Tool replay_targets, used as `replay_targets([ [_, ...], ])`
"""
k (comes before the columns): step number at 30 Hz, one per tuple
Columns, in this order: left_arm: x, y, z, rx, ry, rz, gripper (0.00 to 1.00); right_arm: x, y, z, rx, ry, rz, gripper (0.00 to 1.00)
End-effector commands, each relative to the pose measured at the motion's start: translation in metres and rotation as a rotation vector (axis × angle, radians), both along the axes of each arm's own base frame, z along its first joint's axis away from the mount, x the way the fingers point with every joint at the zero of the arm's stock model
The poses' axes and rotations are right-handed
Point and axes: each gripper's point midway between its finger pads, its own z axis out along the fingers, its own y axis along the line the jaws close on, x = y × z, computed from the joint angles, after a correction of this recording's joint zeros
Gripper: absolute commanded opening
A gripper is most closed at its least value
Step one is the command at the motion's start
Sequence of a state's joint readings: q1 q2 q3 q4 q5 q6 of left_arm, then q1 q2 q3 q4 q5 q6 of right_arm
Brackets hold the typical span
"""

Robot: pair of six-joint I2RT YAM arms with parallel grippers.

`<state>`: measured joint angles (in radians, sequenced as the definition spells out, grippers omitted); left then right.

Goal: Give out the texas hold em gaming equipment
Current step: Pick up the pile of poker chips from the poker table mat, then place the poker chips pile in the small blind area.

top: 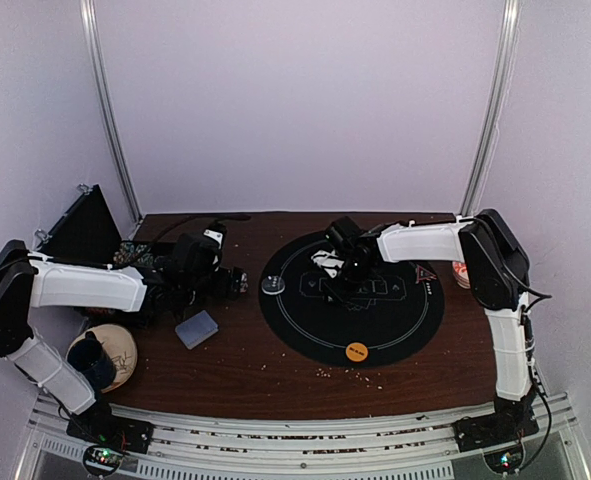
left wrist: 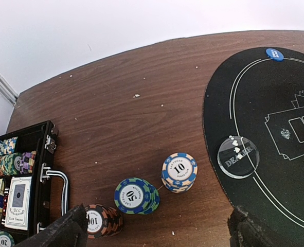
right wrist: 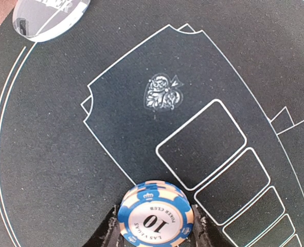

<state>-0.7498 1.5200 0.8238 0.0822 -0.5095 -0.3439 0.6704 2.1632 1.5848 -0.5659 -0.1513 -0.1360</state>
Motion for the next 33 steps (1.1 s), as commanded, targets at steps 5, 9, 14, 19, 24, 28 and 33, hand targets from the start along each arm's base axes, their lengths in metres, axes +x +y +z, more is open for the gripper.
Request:
replay_targets([
  [5, 0.004, -0.001, 0.01, -0.027, -0.042, 0.014, 0.98, 0.001, -0.019, -0.015, -0.071, -0.005, -0.023, 0.18],
  [9, 0.004, -0.002, 0.008, -0.027, -0.038, 0.01, 0.98, 0.011, -0.024, 0.002, -0.05, -0.032, -0.05, 0.16],
  [14, 0.005, -0.002, 0.007, -0.025, -0.038, 0.012, 0.98, 0.043, -0.046, 0.023, -0.001, -0.054, -0.13, 0.17],
  [19, 0.005, -0.002, 0.004, -0.019, -0.033, 0.012, 0.98, 0.094, -0.083, 0.041, 0.026, -0.096, -0.227, 0.17],
  [24, 0.007, -0.002, 0.001, -0.007, -0.027, 0.016, 0.98, 0.147, -0.126, 0.051, 0.049, -0.144, -0.344, 0.17],
  [28, 0.007, -0.003, -0.002, -0.005, -0.023, 0.015, 0.98, 0.178, -0.154, 0.052, 0.044, -0.172, -0.409, 0.17],
  [33, 0.008, -0.003, -0.002, -0.003, -0.024, 0.017, 0.98, 0.199, -0.169, 0.043, 0.009, -0.198, -0.438, 0.18],
])
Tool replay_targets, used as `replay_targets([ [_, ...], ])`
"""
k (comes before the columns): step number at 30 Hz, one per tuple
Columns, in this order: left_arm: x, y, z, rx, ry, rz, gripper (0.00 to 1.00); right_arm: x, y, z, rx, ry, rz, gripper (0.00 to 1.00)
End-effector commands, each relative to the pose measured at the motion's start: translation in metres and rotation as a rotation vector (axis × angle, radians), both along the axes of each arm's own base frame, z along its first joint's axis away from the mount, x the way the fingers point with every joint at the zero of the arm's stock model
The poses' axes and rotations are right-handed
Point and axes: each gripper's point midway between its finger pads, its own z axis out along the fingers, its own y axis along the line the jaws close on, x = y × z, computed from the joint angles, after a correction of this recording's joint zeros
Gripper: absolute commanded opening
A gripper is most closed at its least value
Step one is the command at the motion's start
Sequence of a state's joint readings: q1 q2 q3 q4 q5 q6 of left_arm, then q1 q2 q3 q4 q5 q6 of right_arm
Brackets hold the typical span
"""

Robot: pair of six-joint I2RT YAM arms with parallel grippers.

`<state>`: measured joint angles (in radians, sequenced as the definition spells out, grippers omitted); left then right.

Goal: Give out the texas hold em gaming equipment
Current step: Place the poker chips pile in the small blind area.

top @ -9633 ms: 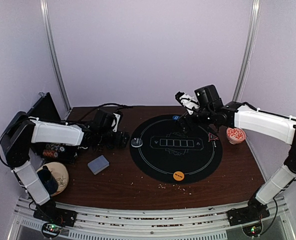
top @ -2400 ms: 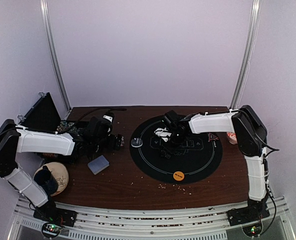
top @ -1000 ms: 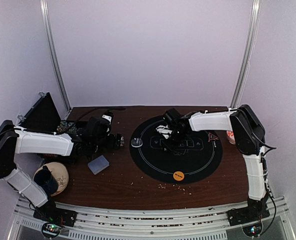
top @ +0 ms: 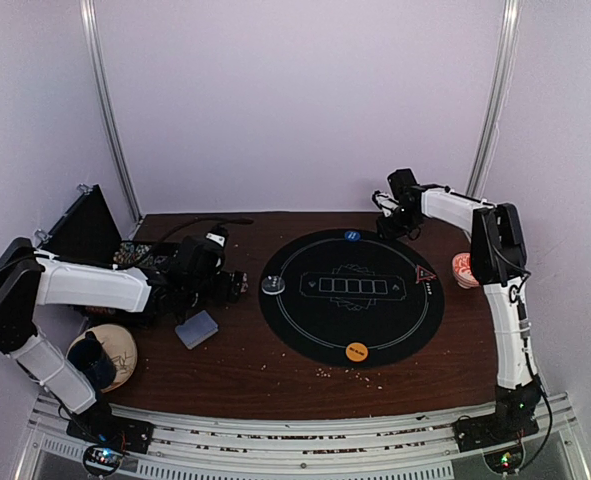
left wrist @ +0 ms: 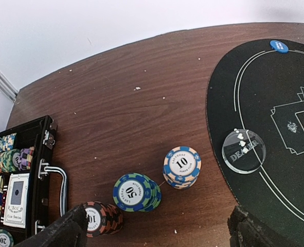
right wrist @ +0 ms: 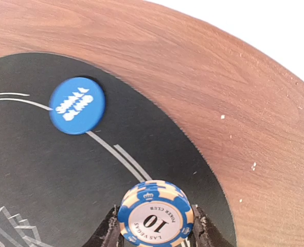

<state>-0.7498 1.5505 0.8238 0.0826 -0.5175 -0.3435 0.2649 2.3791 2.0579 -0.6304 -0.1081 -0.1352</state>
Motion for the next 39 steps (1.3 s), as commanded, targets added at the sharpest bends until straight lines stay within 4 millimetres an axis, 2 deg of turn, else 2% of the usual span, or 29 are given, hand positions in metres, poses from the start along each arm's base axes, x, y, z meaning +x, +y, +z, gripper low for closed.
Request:
replay_targets([
  [1, 0.007, -0.003, 0.01, -0.027, -0.043, 0.012, 0.98, 0.011, -0.01, -0.009, -0.051, -0.002, -0.026, 0.18],
  [9, 0.006, -0.004, 0.009, -0.03, -0.04, 0.007, 0.98, 0.018, -0.018, -0.029, -0.064, 0.005, -0.06, 0.17],
  [15, 0.006, -0.004, 0.01, -0.034, -0.043, 0.005, 0.98, 0.023, -0.031, -0.03, -0.08, -0.011, -0.118, 0.16],
  [22, 0.006, -0.005, 0.009, -0.032, -0.04, 0.005, 0.98, 0.025, -0.032, -0.038, -0.076, 0.003, -0.121, 0.15],
  [28, 0.007, -0.005, 0.007, -0.028, -0.037, 0.005, 0.98, 0.025, -0.033, -0.047, -0.074, 0.014, -0.124, 0.19],
  [31, 0.007, -0.005, 0.007, -0.026, -0.037, 0.005, 0.98, 0.024, -0.032, -0.048, -0.074, 0.023, -0.115, 0.23],
  [39, 0.007, -0.005, 0.005, -0.021, -0.035, 0.009, 0.98, 0.026, -0.031, -0.028, -0.067, -0.003, -0.107, 0.51],
])
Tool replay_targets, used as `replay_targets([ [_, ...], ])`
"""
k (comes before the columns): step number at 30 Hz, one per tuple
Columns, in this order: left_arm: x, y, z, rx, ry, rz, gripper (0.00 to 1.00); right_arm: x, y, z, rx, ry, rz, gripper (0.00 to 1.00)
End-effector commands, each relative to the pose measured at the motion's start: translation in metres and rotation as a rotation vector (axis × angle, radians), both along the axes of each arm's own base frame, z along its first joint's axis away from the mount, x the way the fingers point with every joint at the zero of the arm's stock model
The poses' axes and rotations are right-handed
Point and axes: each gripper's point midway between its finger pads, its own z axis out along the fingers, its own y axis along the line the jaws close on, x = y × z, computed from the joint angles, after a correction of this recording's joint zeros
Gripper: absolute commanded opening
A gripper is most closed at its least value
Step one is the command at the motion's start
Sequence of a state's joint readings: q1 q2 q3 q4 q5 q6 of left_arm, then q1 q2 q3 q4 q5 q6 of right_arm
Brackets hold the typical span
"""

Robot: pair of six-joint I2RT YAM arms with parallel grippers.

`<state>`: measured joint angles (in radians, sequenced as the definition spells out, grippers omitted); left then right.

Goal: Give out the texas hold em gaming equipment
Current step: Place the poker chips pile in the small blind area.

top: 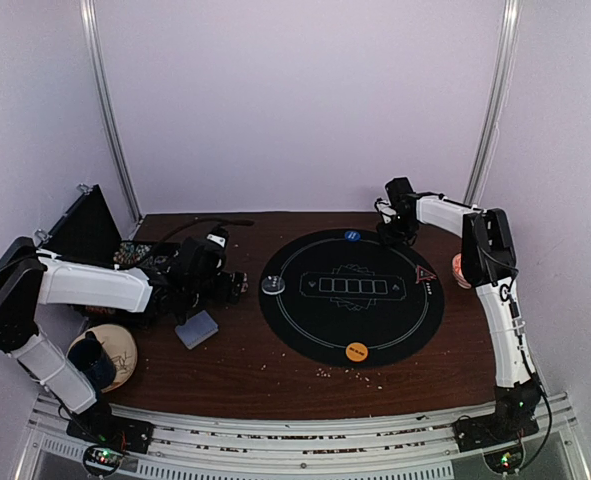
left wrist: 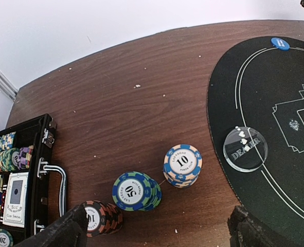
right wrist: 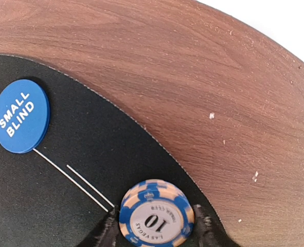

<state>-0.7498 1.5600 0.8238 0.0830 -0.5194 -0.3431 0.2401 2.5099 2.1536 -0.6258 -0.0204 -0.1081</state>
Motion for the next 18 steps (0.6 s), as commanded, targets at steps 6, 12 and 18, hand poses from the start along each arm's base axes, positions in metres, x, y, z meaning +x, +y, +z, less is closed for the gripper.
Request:
replay_targets([
  [6, 0.007, -0.004, 0.01, -0.027, -0.044, 0.012, 0.98, 0.006, -0.002, 0.032, 0.013, -0.036, 0.003, 0.66],
  [12, 0.009, 0.001, 0.006, -0.002, -0.045, 0.036, 0.98, 0.001, 0.006, 0.089, 0.044, -0.093, 0.035, 0.87],
  [18, 0.014, -0.003, 0.005, -0.008, -0.04, -0.01, 0.98, -0.035, 0.028, 0.172, 0.052, -0.182, 0.121, 0.94],
])
